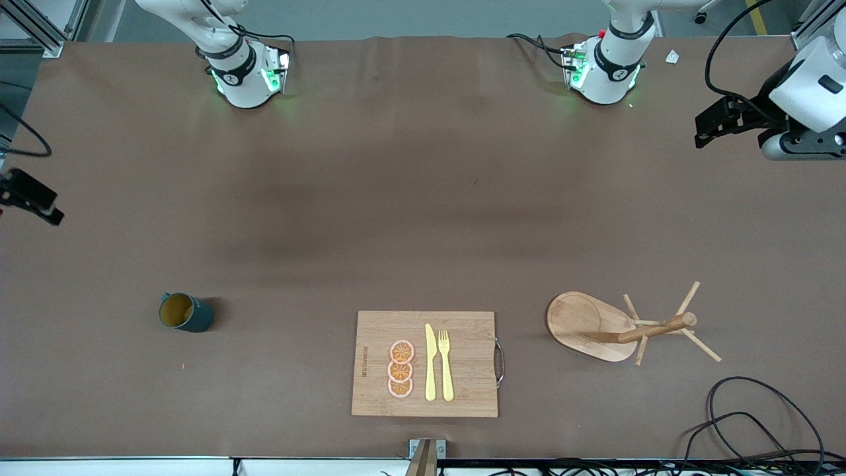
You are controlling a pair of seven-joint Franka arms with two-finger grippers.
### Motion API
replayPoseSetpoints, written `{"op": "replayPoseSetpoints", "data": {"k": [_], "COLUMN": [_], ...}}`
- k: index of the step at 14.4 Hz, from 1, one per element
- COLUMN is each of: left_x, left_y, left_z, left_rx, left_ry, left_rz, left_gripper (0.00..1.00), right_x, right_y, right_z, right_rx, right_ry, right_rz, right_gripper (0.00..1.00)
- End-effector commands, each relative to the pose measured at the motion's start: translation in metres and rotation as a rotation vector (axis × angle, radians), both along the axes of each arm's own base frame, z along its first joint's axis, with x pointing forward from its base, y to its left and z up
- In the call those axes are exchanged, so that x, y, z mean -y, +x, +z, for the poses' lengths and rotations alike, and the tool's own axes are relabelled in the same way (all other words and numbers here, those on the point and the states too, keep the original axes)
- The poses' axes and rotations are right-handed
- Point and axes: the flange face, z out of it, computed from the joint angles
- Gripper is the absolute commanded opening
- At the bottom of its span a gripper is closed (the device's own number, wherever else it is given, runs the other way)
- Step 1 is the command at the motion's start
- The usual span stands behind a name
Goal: Transfer cup from left to right arm and place
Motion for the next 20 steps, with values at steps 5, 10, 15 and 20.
{"op": "replayPoseSetpoints", "data": {"k": [5, 10, 15, 20], "left_x": [-0.001, 0.000, -0.001, 0.000], "left_y": [-0.003, -0.002, -0.002, 0.004], "left_z": [0.004, 0.004, 0.005, 0.006], "left_rx": [0.011, 0.018, 0.017, 0.022], "left_ry": [0.003, 0.038, 0.038, 0.029], "left_rz": [-0.004, -0.018, -0.017, -0.019], "left_gripper": [1.00, 1.00, 1.00, 1.00], "right_x": [0.002, -0.009, 0.001, 0.024], "right_y": [-0.057, -0.056, -0.047, -0.018], "right_z": [-0.020, -0.005, 0.006, 0.018], "right_rx": [-0.004, -0.026, 0.004, -0.059], "right_ry": [-0.006, -0.021, -0.029, -0.035], "right_rz": [-0.031, 0.055, 0.052, 0.019], "right_gripper": [1.00, 1.00, 1.00, 1.00]}}
